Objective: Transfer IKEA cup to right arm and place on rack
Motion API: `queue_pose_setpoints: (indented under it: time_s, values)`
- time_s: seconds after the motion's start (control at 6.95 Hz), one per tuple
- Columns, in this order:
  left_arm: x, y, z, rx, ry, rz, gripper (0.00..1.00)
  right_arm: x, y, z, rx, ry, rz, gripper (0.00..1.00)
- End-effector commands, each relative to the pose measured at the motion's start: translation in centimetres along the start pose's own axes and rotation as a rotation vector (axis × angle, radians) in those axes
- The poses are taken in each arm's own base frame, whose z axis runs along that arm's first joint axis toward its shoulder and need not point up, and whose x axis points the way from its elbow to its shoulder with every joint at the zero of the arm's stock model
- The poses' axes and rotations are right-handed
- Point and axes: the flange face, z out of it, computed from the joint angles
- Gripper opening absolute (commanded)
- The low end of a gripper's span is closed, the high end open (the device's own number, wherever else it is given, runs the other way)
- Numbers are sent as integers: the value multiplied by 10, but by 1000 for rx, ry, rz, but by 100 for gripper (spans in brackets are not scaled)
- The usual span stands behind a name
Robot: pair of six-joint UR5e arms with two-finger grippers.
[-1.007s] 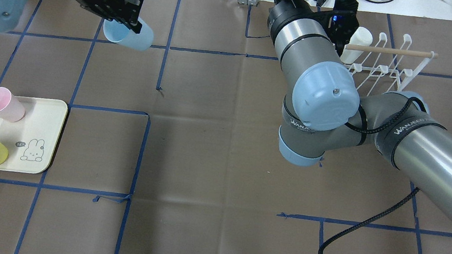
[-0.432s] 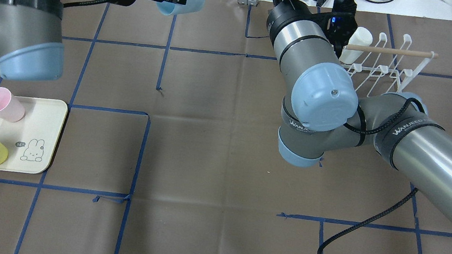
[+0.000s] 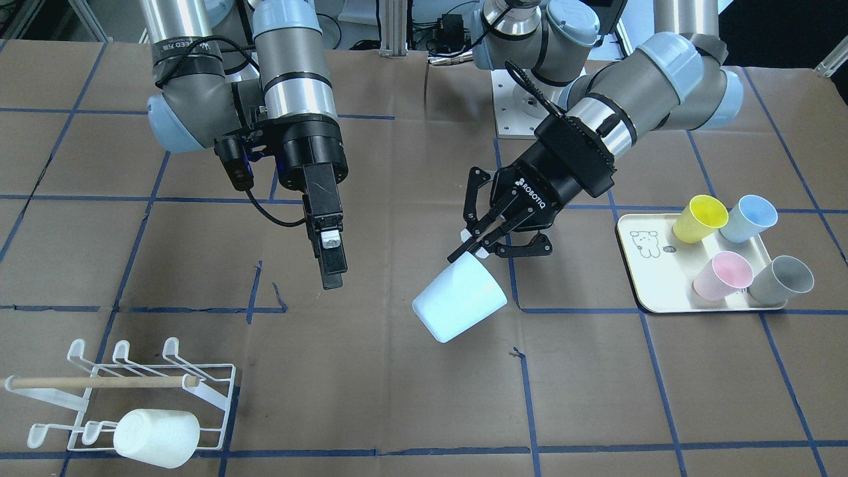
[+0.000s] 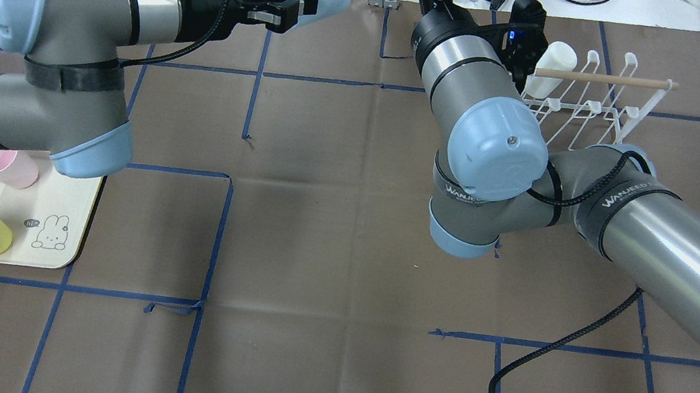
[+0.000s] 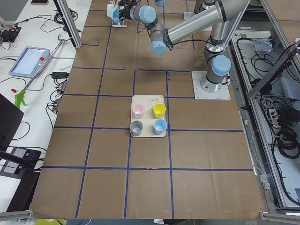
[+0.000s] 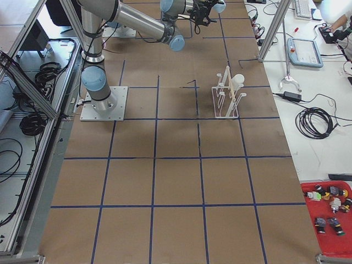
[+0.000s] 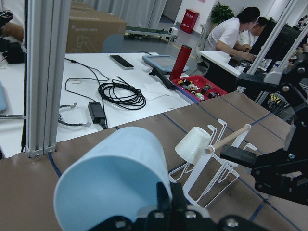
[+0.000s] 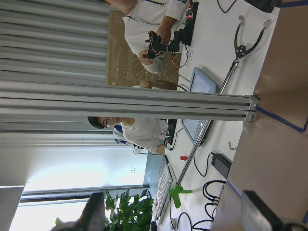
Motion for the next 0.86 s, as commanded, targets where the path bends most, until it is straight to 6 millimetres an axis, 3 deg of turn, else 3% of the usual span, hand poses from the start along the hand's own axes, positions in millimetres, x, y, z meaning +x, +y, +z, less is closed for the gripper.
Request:
queue_pose_setpoints:
  time_s: [0.0, 0.29, 0.43, 0.72]
  values:
    - [0, 35, -1, 72, 69, 55, 0, 4, 5, -3, -14, 21, -6, 100]
    - [-18, 45, -30, 128, 141, 38, 0, 19, 14, -13, -70, 116, -10, 100]
    - [-18, 47, -29, 128, 143, 38, 0, 13, 19, -24, -128, 132, -5, 100]
    - [-16, 55, -27, 133, 147, 48, 1, 15, 38, -22, -216, 204, 6, 100]
